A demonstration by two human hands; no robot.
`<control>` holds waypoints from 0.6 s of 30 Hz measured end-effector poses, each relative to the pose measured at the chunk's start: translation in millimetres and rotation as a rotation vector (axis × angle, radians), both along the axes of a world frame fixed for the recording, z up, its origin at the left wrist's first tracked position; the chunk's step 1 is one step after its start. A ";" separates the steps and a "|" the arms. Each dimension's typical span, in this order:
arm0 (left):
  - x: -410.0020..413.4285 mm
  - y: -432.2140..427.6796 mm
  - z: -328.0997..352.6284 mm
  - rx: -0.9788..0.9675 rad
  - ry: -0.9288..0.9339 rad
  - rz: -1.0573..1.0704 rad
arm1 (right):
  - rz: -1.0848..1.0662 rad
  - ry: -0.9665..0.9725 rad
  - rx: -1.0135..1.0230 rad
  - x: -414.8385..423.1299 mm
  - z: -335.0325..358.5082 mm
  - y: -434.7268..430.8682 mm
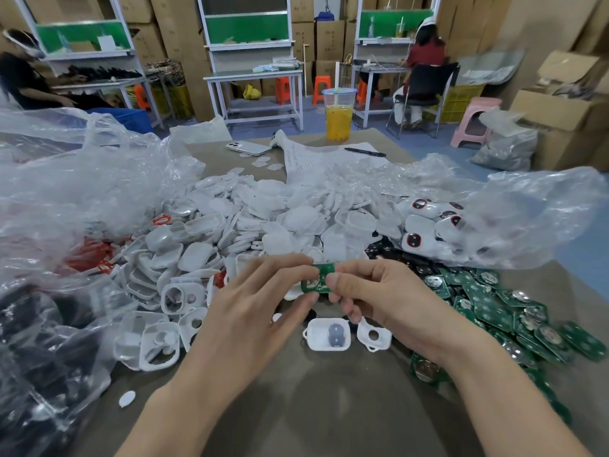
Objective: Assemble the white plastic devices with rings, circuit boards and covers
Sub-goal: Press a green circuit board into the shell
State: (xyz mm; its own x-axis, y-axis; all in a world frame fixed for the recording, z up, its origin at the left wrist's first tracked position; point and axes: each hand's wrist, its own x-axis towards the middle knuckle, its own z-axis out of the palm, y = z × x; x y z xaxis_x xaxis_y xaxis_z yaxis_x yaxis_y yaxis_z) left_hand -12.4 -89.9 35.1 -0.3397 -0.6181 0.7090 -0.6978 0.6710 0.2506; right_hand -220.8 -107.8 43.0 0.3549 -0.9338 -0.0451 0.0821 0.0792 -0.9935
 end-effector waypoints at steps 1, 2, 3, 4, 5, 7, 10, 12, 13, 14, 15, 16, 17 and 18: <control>0.6 -0.3 -0.7 0.001 -0.002 0.013 | -0.016 0.008 -0.009 0.9 1.0 0.3; 0.9 -0.1 -1.7 0.012 0.005 0.025 | -0.058 0.049 -0.051 1.3 1.9 1.4; 1.4 0.4 -2.4 0.028 0.014 0.032 | -0.131 0.153 -0.131 1.8 2.4 2.5; 2.3 1.9 -3.2 0.050 0.013 0.037 | -0.229 0.317 -0.245 1.5 2.3 4.6; 3.4 3.5 -4.3 0.073 -0.005 0.042 | -0.313 0.477 -0.364 0.4 2.0 8.0; 6.5 7.6 -8.6 0.116 -0.083 0.036 | -0.347 0.589 -0.503 -4.4 3.0 16.6; 11.3 14.0 -15.3 0.218 -0.119 -0.038 | -0.219 0.668 -0.560 -18.3 -0.5 25.3; 13.2 16.2 -16.5 0.258 -0.101 -0.074 | -0.130 0.780 -0.583 -27.0 -3.3 26.4; 13.7 16.6 -16.8 0.275 -0.100 -0.085 | -0.095 0.824 -0.588 -30.0 -4.2 25.8; 13.8 16.7 -17.2 0.292 -0.099 -0.092 | -0.066 0.864 -0.592 -31.9 -5.8 25.2; 14.0 16.4 -17.1 0.310 -0.097 -0.100 | -0.045 0.894 -0.583 -31.9 -6.4 24.4; 13.6 15.9 -16.8 0.325 -0.097 -0.108 | -0.025 0.920 -0.576 -31.3 -7.2 23.3; 12.9 15.5 -16.9 0.333 -0.100 -0.117 | -0.005 0.942 -0.575 -30.6 -8.1 22.7; 12.2 15.1 -17.0 0.332 -0.105 -0.125 | 0.012 0.961 -0.582 -30.0 -9.1 21.7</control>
